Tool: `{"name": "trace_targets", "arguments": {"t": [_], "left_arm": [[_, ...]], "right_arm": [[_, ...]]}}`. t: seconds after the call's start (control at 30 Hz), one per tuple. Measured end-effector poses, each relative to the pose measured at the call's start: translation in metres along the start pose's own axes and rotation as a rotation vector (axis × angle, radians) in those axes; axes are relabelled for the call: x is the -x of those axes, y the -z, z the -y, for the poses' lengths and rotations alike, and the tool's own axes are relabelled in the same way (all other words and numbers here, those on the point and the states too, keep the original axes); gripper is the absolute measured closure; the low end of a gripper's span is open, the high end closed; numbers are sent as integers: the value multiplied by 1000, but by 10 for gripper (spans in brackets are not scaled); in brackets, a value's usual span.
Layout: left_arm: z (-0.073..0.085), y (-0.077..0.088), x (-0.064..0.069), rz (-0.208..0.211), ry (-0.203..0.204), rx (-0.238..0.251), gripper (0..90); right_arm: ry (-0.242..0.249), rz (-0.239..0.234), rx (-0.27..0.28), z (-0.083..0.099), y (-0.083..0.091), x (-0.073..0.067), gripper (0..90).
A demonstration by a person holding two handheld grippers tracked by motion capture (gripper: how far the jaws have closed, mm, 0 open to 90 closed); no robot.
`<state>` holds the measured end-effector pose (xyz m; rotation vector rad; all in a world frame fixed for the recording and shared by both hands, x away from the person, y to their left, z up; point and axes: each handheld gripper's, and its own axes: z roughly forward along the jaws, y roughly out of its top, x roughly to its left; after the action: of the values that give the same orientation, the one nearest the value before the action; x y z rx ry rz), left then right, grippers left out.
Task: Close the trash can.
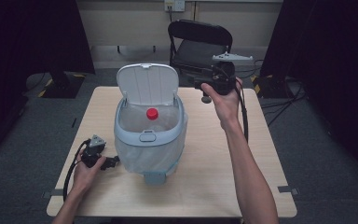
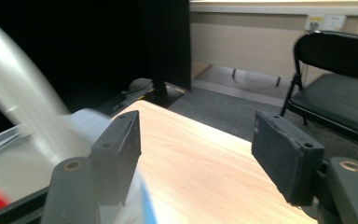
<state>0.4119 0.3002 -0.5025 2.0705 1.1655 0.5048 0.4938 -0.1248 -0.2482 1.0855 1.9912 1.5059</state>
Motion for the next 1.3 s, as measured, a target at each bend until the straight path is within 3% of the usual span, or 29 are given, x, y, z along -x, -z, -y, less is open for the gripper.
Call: {"name": "trace_targets", "arguments": {"t": [0.03, 0.3, 0.33, 0.37, 0.5, 0.53, 0.57, 0.73, 0.77, 0.93, 1.3], "left_arm": [[0, 0, 0, -1, 0, 1, 99], [0, 0, 0, -1, 0, 1, 99], [0, 0, 0, -1, -3, -1, 99], [0, 0, 0, -1, -3, -1, 99], [0, 0, 0, -1, -3, -1, 99], [0, 0, 0, -1, -3, -1, 99], [0, 0, 0, -1, -3, -1, 99], [0, 0, 0, -1, -3, -1, 99], [0, 0, 0, -2, -4, -1, 100], [0, 0, 0, -2, -5, -1, 99], [0, 0, 0, -2, -4, -1, 100]], "right_arm": [[-6, -4, -13, -1, -10, 3, 310], [-5, -1, -20, -6, -40, 6, 302], [-9, -11, -6, -7, -42, 6, 296], [-24, -51, 23, -10, -44, 4, 288], [-5, -66, 52, -14, -45, -3, 276], [-16, -84, 47, -15, -46, -3, 263], [-34, -134, 39, -18, -48, -4, 258], [-11, -182, 35, -25, -46, -14, 314], [-17, -221, 32, -28, -44, -15, 299], [8, -259, 19, -25, -37, -22, 290], [89, -268, -22, 3, -14, -51, 273]]}}
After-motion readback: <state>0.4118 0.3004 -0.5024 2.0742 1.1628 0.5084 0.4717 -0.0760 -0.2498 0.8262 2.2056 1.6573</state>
